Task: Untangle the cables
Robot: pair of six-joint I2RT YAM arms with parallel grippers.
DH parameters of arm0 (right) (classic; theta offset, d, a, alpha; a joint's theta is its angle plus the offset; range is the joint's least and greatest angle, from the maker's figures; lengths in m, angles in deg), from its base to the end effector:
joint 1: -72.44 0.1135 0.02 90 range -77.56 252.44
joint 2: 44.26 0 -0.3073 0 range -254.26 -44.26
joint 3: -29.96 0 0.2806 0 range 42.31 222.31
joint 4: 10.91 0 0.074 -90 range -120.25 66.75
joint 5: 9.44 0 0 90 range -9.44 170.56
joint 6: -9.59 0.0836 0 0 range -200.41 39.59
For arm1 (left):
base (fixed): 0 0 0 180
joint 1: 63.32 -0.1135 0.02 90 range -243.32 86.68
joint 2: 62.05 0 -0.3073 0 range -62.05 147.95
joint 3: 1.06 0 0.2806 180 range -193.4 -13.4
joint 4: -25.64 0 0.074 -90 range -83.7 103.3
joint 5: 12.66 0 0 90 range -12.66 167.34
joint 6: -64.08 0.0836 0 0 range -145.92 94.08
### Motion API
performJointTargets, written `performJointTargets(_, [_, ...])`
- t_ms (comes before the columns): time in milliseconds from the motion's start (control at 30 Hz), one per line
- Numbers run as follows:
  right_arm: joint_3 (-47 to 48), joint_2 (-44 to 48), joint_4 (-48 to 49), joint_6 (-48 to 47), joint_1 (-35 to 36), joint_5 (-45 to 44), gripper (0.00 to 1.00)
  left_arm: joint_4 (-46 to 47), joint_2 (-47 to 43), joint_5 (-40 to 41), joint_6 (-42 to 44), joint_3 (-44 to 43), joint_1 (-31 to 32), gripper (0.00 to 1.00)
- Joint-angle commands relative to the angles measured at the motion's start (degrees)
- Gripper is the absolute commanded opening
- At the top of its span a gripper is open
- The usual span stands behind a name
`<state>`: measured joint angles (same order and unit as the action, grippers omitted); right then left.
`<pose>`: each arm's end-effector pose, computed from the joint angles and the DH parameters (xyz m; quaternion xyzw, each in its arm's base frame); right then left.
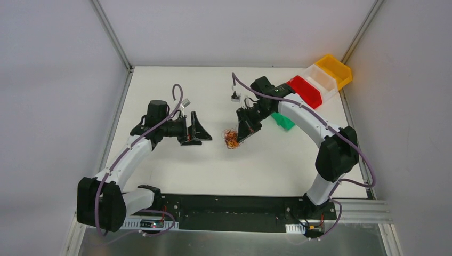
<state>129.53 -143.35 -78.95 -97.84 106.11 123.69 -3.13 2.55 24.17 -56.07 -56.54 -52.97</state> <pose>0.3018 0.2697 0.2945 -0.4580 0.7922 0.3825 0.1282 0.2469 -0.1131 0.2704 0.0555 0.8252 -0.5131 0.2294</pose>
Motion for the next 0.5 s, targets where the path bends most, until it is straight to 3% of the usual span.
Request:
performJointTargets(0, [3.0, -1.3, 3.1, 4.8, 1.0, 6.9, 0.0, 18.1, 1.8, -3.5, -8.9, 1.2, 3.8, 1.0])
performJointTargets(200, [2.6, -1.6, 8.8, 9.6, 3.2, 8.2, 0.0, 25.3, 7.2, -1.9, -12.9, 1.8, 7.8, 1.0])
performJointTargets(300, [2.9, -1.8, 9.9, 10.9, 3.7, 8.3, 0.0, 29.2, 9.3, -1.4, -15.8, 1.9, 9.0, 0.91])
performJointTargets(400, [3.8, -2.1, 9.9, 11.2, 3.7, 8.1, 0.0, 33.0, 11.1, -1.8, -18.8, 2.1, 9.8, 0.72])
performJointTargets(467, [3.7, -1.8, 9.7, 11.0, 3.7, 7.1, 0.0, 33.8, 11.2, -2.1, -19.6, 2.2, 9.7, 0.52])
